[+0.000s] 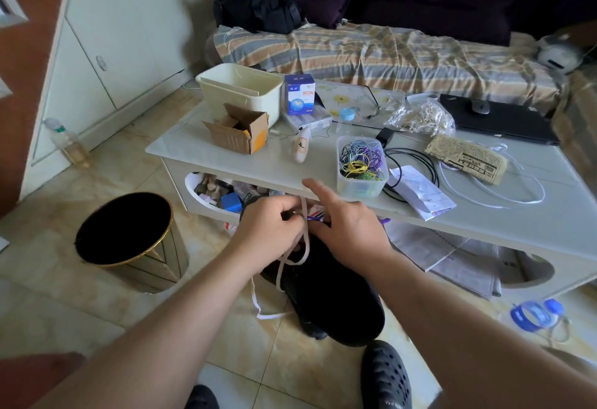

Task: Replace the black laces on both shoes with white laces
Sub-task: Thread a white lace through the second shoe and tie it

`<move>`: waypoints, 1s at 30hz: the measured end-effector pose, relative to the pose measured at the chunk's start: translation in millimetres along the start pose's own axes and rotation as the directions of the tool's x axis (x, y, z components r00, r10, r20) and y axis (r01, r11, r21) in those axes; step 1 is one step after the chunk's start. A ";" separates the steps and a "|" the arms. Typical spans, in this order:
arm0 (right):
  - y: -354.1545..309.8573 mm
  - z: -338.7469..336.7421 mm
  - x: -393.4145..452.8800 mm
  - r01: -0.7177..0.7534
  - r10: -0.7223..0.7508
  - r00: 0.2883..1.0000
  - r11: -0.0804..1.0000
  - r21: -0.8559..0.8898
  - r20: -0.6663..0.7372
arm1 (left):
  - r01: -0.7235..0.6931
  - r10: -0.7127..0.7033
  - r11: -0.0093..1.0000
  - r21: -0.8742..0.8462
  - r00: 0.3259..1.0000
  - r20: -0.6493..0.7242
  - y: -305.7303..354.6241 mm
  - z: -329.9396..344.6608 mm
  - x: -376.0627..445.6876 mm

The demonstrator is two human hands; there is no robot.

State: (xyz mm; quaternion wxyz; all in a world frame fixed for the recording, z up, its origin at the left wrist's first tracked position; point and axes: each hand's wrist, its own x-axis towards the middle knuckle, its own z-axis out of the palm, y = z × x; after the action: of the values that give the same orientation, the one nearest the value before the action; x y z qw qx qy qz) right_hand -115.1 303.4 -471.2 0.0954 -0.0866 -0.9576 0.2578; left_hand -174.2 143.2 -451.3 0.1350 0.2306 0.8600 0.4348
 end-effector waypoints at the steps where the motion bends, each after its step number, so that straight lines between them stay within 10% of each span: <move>1: -1.5 -0.1 -0.7 0.016 -0.016 1.000 1.000 0.010 -0.005 | 0.029 -0.029 0.999 -0.025 1.000 0.000 -0.1 -1.2 0.6; 12: -0.3 14.2 -4.7 0.213 -0.216 0.961 0.976 -0.034 -0.173 | 0.060 -0.061 0.987 -0.149 0.998 -0.001 -12.2 -7.4 2.5; 30: 17.2 8.1 2.1 0.063 -0.065 0.997 0.997 -0.047 -0.034 | 0.243 -0.243 0.889 0.388 0.969 -0.051 -61.7 -78.7 10.4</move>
State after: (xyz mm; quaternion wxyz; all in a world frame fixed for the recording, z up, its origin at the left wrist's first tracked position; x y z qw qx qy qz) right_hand -117.0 314.6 -486.5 0.1187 -0.0627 -0.9636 0.2312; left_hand -234.4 62.8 -455.5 0.1392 0.1435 0.9514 0.2343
